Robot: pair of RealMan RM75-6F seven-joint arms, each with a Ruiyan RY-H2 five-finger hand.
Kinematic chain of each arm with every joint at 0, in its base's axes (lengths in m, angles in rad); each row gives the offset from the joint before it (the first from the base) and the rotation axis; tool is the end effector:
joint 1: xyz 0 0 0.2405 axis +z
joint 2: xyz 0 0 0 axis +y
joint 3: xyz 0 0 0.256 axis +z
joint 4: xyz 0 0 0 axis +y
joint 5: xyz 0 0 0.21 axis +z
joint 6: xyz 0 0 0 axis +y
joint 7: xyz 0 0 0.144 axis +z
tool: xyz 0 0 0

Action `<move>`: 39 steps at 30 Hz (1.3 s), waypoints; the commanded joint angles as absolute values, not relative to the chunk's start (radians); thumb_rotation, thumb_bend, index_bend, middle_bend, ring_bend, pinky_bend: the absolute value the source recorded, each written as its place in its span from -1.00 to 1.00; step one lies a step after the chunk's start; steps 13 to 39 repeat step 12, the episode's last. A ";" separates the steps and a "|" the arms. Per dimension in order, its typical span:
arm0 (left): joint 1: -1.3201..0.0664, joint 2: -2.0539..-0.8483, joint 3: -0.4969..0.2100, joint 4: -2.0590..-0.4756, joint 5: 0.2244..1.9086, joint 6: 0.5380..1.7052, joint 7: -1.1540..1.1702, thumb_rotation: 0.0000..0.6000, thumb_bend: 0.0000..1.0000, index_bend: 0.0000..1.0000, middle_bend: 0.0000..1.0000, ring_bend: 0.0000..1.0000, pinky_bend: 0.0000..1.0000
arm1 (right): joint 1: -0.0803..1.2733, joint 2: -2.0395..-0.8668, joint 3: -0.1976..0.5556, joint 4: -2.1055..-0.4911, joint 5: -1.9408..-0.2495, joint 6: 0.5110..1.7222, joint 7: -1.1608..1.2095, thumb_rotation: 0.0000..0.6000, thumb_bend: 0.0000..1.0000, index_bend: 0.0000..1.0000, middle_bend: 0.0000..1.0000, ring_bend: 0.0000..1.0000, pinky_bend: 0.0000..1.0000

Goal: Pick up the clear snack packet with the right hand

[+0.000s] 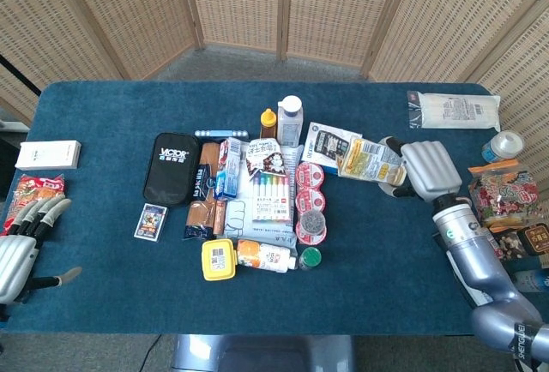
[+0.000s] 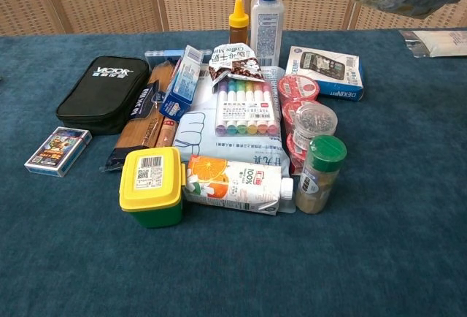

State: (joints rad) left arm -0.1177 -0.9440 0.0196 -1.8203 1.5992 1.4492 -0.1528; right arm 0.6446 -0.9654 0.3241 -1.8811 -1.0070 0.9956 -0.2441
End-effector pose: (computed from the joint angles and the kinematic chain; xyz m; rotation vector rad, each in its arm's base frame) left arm -0.2707 0.1715 0.1755 -1.4800 -1.0740 -1.0428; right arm -0.1484 -0.3499 0.1684 1.6211 -0.9128 0.9967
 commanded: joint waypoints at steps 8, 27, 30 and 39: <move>-0.126 -0.953 0.017 -1.809 1.598 1.438 -0.161 1.00 -0.69 -0.86 -0.86 -0.97 -1.00 | 0.653 -0.918 0.335 -1.931 -0.997 1.016 -0.240 1.00 -0.47 0.16 0.73 1.00 1.00; -0.127 -0.955 0.018 -1.807 1.599 1.436 -0.161 1.00 -0.69 -0.85 -0.86 -0.97 -1.00 | 0.655 -0.910 0.329 -1.942 -0.995 1.020 -0.245 1.00 -0.48 0.16 0.73 1.00 1.00; -0.127 -0.955 0.018 -1.807 1.599 1.436 -0.161 1.00 -0.69 -0.85 -0.86 -0.97 -1.00 | 0.655 -0.910 0.329 -1.942 -0.995 1.020 -0.245 1.00 -0.48 0.16 0.73 1.00 1.00; -0.127 -0.955 0.018 -1.807 1.599 1.436 -0.161 1.00 -0.69 -0.85 -0.86 -0.97 -1.00 | 0.655 -0.910 0.329 -1.942 -0.995 1.020 -0.245 1.00 -0.48 0.16 0.73 1.00 1.00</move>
